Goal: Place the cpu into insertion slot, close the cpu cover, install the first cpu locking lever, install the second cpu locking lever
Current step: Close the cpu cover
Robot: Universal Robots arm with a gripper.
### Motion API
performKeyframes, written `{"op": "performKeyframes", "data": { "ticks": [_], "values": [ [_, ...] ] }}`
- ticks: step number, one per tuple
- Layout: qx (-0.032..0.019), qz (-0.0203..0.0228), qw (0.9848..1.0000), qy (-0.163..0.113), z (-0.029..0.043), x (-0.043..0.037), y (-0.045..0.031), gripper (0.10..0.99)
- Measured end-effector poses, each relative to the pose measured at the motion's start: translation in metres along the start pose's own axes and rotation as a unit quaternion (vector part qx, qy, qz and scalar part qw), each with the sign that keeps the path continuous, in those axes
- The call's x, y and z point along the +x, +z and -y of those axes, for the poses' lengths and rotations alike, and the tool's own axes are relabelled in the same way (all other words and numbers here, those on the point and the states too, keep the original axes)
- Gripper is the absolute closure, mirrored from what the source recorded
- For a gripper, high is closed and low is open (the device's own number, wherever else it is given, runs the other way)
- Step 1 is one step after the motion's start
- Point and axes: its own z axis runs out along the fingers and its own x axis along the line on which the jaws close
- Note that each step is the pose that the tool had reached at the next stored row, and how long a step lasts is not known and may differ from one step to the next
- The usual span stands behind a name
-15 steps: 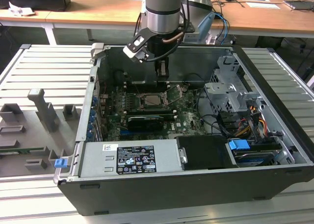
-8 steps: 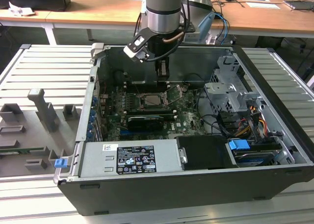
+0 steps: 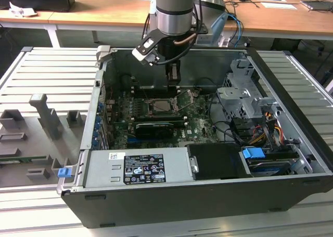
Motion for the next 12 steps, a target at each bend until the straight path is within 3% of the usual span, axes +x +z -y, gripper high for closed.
{"op": "performKeyframes", "data": {
  "ticks": [12],
  "values": [
    [0.0,0.0,1.0,0.0,-0.0041,0.0001,-0.0004,0.98]
  ]
}}
